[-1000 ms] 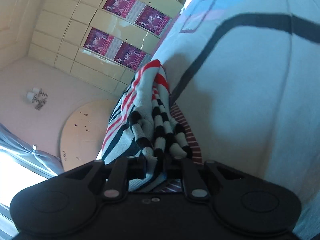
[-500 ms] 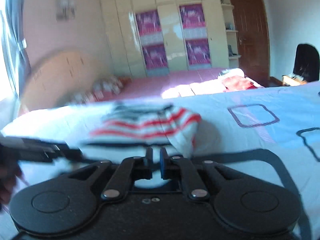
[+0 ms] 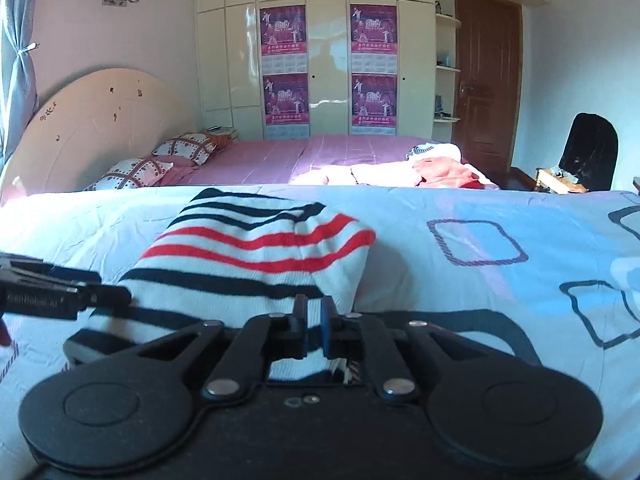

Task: Fold small clothes

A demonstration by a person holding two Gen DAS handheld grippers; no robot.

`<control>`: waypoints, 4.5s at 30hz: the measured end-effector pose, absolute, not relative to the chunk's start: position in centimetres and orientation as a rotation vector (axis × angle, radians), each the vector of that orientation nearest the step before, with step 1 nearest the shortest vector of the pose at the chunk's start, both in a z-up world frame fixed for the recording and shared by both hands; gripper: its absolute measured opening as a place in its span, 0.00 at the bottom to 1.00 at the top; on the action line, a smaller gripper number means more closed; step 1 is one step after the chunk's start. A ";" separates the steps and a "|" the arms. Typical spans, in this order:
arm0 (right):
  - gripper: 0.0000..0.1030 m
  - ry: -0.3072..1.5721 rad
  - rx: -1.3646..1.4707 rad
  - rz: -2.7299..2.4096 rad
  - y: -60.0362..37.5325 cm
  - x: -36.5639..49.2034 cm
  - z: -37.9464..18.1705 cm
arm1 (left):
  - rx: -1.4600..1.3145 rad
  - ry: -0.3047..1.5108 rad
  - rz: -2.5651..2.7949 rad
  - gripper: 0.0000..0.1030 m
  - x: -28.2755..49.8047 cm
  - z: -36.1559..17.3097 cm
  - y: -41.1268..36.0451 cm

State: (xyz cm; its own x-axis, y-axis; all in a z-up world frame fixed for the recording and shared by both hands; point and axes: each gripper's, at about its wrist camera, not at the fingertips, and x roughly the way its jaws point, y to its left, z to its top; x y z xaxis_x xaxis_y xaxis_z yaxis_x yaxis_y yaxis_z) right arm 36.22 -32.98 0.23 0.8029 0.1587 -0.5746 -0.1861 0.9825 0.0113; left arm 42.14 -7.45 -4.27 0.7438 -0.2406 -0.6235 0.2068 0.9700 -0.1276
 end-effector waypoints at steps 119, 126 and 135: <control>0.00 0.727 -0.399 0.571 -2.7 30.4 -2.1 | 0.089 0.671 -0.013 0.46 23.2 -2.8 15.4; 0.49 0.733 -0.112 0.566 -6.6 28.5 1.8 | 0.051 0.611 0.088 0.77 18.8 -0.9 16.6; 1.00 0.724 0.073 0.472 -12.5 21.5 5.7 | 0.017 0.581 0.173 1.00 11.1 3.3 16.3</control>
